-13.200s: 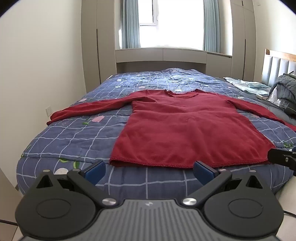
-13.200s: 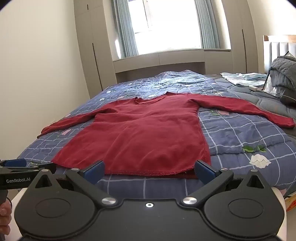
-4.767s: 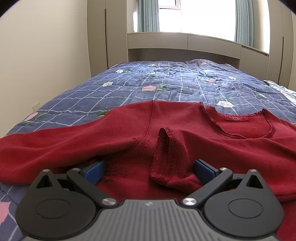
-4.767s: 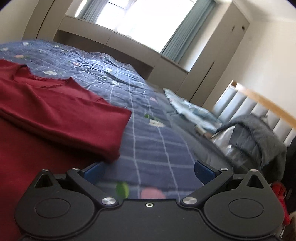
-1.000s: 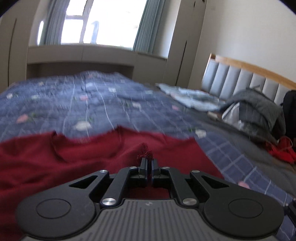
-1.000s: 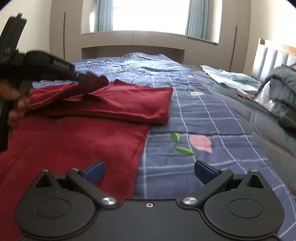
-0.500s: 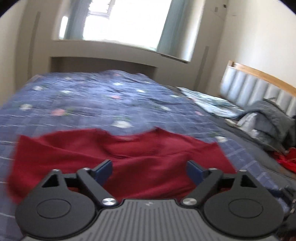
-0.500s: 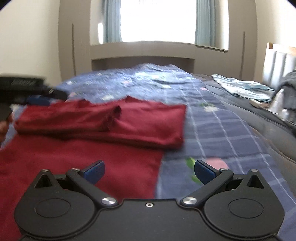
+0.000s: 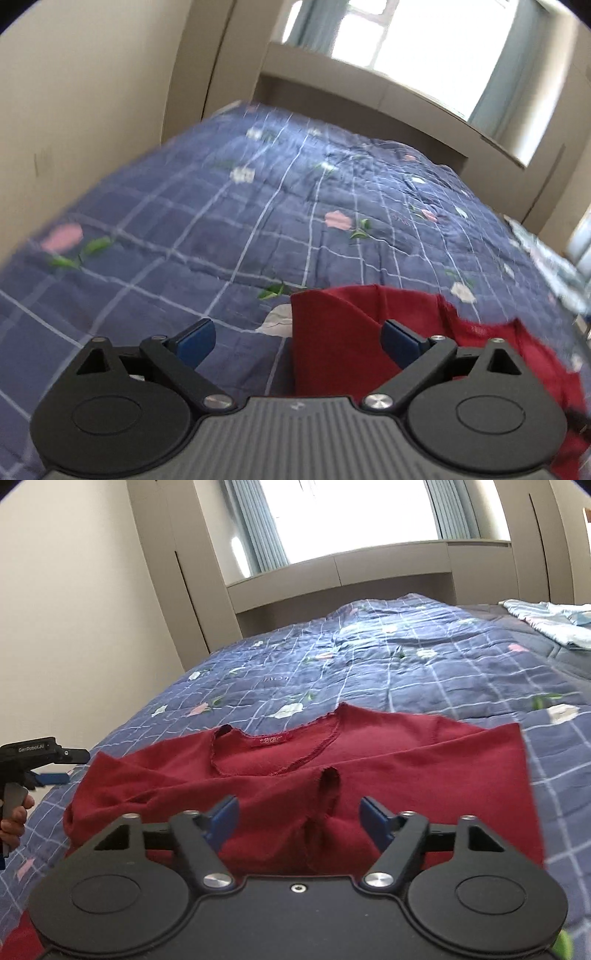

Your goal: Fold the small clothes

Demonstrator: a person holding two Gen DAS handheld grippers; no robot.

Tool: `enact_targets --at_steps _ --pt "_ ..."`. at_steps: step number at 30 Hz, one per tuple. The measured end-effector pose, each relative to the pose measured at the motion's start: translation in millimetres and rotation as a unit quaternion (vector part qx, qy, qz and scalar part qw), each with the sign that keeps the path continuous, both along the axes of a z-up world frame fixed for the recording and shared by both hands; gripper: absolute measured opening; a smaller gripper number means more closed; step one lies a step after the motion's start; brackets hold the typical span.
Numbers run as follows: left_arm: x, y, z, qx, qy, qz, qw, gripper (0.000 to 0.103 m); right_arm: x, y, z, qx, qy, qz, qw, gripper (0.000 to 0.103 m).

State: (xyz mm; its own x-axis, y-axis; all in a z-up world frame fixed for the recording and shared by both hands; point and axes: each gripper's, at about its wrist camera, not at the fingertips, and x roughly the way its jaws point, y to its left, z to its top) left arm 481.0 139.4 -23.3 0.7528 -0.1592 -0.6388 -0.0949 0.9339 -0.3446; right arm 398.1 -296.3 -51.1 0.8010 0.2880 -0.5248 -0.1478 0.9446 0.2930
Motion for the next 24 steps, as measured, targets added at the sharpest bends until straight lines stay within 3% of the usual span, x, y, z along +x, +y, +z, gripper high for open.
enact_targets --at_steps 2,4,6,7,9,11,14,16,18,19,21,24 --pt "11.2 2.9 -8.7 -0.020 0.010 -0.002 0.9998 0.096 9.0 5.6 -3.7 -0.007 0.006 -0.001 1.000 0.055" --pt "21.8 2.2 -15.0 -0.034 0.016 -0.010 0.9992 0.084 15.4 7.8 -7.4 -0.009 0.015 -0.005 1.000 0.043" --pt "27.4 -2.6 -18.7 -0.046 0.019 -0.023 0.9985 0.058 18.4 8.5 -7.7 -0.012 0.013 -0.009 1.000 0.013" --pt "28.0 -5.8 -19.9 -0.049 0.017 -0.028 0.9983 0.051 18.1 7.6 -5.9 -0.011 0.009 -0.009 1.000 0.006" --pt "30.5 -13.6 -16.6 -0.048 0.008 -0.037 0.9981 0.024 16.8 4.5 -1.5 -0.004 -0.003 -0.010 1.000 0.003" --pt "28.2 -24.6 -8.4 -0.037 -0.013 -0.049 0.9980 0.016 9.7 -0.8 6.5 -0.004 -0.021 -0.019 1.000 0.002" --pt "25.7 -40.5 -0.6 -0.020 -0.030 -0.071 0.9968 0.017 -2.9 -14.3 18.0 0.003 -0.042 -0.049 0.998 0.002" --pt "26.8 -49.3 1.1 -0.007 -0.028 -0.080 0.9964 0.029 -8.3 -24.1 19.0 0.003 -0.040 -0.072 0.997 0.002" --pt "22.4 -51.6 2.3 -0.001 -0.034 -0.076 0.9965 0.051 -8.6 -31.5 11.5 0.006 -0.024 -0.080 0.997 0.003" --pt "18.4 -50.2 3.6 0.000 -0.039 -0.076 0.9964 0.055 -7.8 -34.0 5.8 0.010 -0.012 -0.082 0.997 0.003" --pt "7.3 -43.0 6.9 -0.001 -0.051 -0.073 0.9960 0.071 -6.4 -37.8 -6.7 0.020 0.011 -0.080 0.997 0.006" --pt "-17.2 -26.2 13.2 0.014 -0.072 -0.074 0.9946 0.078 -9.8 -38.4 -17.9 0.022 0.012 -0.082 0.996 0.012"
